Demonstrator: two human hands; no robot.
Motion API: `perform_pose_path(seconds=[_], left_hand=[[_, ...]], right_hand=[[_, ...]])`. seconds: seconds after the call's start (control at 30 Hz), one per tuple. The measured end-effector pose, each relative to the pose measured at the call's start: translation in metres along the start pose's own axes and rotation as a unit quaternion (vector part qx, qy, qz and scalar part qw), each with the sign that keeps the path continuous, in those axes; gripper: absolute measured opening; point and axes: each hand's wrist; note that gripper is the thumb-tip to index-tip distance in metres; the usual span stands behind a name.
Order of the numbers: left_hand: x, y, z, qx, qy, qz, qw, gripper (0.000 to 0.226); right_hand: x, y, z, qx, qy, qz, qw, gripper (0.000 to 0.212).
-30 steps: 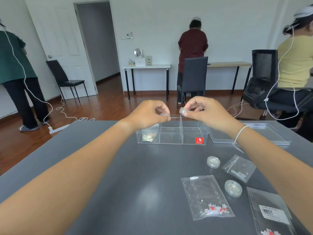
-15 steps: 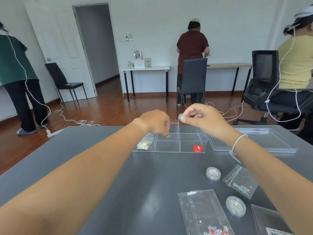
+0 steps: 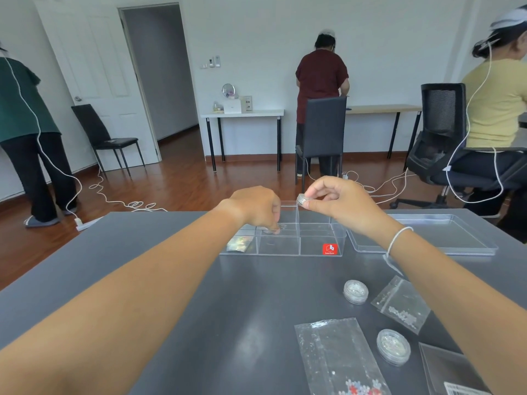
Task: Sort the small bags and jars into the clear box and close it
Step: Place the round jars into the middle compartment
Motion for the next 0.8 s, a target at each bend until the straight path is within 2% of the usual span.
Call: perform_pose_path(seconds=[0.17,0.4,0.57,0.8], left_hand=[[-0.010,-0.010,0.014,0.023,0.043,0.094,0.994,0.018],[-0.011,-0.043,0.057,0.058,0.151,0.224,0.961,0.010],[-0.002,-0.072,0.082,0.043,0.194,0.273,0.941,0.017],[0.004,-0.091,0.092,0.018,0.187,0.330,0.925,0.013]], right_hand=[[0.004,-0.001,0.000,-0.003,-0.006,0.006,1.000,0.008],[0.013,-0.007,-0.003,-0.011,-0.027,0.034,0.999,0.011],[0.019,-0.015,-0.014,0.001,-0.071,0.125,0.990,0.011],[0.035,-0.024,-0.025,0.011,-0.109,0.277,0.954,0.008]])
Point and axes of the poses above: each hand's wrist, its own z-axis away from the middle knuckle, its own x-axis out of the palm, y = z × x, and after that the axes turned 14 degrees about z, right-handed
